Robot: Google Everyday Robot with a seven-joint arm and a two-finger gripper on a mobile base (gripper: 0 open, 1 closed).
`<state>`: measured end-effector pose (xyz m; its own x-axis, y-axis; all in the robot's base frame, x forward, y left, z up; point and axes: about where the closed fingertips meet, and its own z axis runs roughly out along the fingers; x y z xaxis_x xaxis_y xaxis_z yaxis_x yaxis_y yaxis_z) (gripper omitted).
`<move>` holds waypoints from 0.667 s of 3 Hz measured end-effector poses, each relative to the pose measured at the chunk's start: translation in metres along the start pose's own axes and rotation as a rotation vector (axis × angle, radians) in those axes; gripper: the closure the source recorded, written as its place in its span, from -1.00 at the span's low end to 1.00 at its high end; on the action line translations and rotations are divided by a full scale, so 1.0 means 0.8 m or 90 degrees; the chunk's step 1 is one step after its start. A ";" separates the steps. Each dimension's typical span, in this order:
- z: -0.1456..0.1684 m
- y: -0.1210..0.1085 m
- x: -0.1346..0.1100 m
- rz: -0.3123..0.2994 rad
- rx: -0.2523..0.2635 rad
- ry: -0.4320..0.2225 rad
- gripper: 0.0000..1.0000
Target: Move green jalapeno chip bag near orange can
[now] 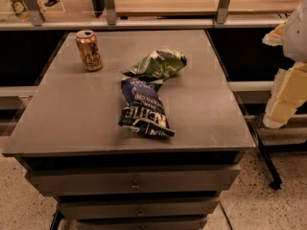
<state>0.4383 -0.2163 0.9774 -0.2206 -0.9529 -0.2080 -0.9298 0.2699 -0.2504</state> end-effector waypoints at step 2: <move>-0.019 -0.014 -0.020 -0.020 0.022 -0.017 -1.00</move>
Offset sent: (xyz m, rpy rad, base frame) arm 0.0236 0.0261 0.0471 0.0178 -0.0849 0.0823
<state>0.4475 -0.2059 0.9981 -0.1835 -0.9569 -0.2252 -0.9254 0.2455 -0.2888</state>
